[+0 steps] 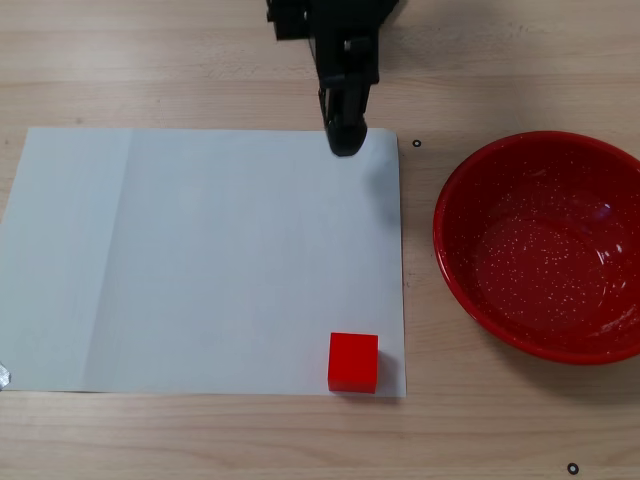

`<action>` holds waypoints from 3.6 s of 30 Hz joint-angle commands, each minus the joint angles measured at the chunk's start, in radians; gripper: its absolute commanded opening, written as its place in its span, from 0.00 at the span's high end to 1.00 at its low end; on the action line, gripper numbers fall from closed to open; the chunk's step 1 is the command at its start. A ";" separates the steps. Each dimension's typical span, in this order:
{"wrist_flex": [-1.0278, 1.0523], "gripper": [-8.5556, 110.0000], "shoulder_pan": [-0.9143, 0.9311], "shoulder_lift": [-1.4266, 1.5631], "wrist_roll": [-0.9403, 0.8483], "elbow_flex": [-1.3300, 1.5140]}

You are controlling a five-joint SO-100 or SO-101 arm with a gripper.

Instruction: Grasp the red cube and put it in the red bowl.

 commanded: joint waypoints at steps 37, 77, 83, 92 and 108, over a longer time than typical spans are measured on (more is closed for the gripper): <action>0.236 0.87 0.005 -1.008 -0.095 -1.312; 0.020 0.59 0.015 -1.393 -0.077 -1.697; 0.049 0.61 0.002 -1.413 -0.087 -1.715; 0.078 0.62 -0.006 -1.417 -0.094 -1.723; 0.126 0.93 -0.008 -1.414 -0.120 -1.741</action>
